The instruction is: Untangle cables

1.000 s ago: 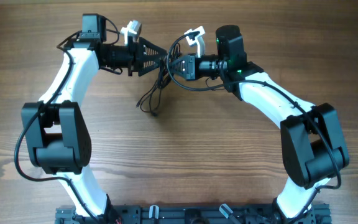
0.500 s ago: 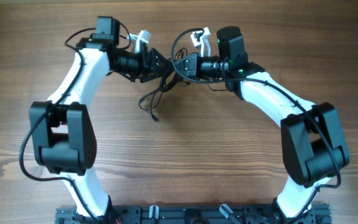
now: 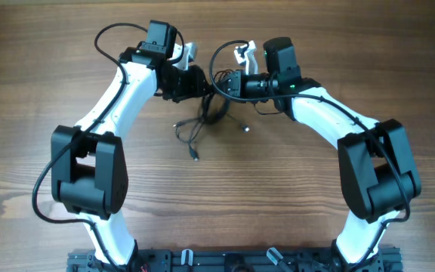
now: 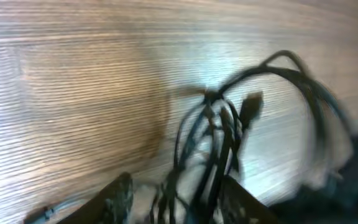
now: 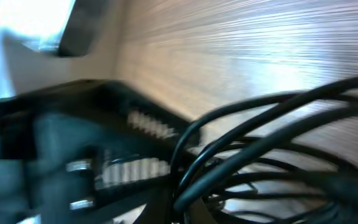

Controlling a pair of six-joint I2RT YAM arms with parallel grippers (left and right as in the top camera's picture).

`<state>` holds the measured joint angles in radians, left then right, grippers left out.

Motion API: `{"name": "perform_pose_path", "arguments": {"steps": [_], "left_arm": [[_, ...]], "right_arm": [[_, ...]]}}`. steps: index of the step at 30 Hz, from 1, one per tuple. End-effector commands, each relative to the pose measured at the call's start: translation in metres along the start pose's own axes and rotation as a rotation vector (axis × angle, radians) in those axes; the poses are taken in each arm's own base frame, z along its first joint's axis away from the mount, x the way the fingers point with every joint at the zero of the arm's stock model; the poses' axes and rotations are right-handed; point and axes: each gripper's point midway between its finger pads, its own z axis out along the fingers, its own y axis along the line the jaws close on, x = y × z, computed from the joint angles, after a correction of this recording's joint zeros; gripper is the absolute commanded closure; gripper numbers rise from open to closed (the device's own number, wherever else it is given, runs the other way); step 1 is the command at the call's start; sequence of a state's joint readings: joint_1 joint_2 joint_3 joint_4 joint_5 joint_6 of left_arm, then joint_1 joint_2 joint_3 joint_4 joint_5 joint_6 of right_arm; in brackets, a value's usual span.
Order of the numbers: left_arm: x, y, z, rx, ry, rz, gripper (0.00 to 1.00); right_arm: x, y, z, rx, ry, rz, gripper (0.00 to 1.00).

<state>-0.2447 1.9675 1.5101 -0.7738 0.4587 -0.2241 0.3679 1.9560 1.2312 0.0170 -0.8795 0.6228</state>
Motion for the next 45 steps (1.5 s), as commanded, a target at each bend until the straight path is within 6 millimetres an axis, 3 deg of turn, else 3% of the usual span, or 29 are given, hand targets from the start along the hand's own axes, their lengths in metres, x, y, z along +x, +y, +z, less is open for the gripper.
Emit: {"name": "perform_pose_path", "arguments": {"steps": [1,6,11,13,17,22,26,29,34,45], "left_arm": [[0.009,0.008,0.013,-0.034,0.022,0.006,0.5],[0.013,0.012,0.019,-0.033,0.021,-0.005,0.51],[0.027,0.023,0.027,-0.046,0.055,-0.04,0.96],[0.024,0.03,0.024,-0.049,0.047,-0.058,0.96],[0.017,0.045,0.016,-0.044,0.028,-0.098,0.96],[0.012,0.019,-0.008,0.289,0.042,-0.046,0.96],[0.009,0.031,-0.013,0.28,0.027,-0.067,0.96],[0.01,0.033,-0.013,0.27,0.023,-0.024,0.96],[0.011,0.081,-0.006,-0.011,0.015,-0.041,0.96],[0.03,0.148,0.003,-0.338,-0.001,-0.135,0.91]], "right_arm": [[0.004,0.032,-0.001,-0.094,0.04,-0.071,0.96],[0.007,0.03,-0.001,-0.087,0.049,-0.07,0.96],[0.005,0.028,-0.002,-0.08,0.042,-0.079,0.96],[0.0,0.026,-0.009,-0.092,0.033,-0.061,0.96],[-0.005,0.041,-0.03,-0.173,0.041,-0.076,0.96],[-0.022,0.076,-0.07,-0.35,0.049,-0.048,0.96],[-0.031,0.092,-0.09,-0.43,0.057,-0.078,0.96],[-0.03,0.093,-0.094,-0.443,0.068,-0.08,0.96],[-0.024,0.094,-0.104,-0.481,0.115,-0.092,0.96],[-0.038,0.078,-0.126,-0.463,0.063,-0.074,0.96]]}}
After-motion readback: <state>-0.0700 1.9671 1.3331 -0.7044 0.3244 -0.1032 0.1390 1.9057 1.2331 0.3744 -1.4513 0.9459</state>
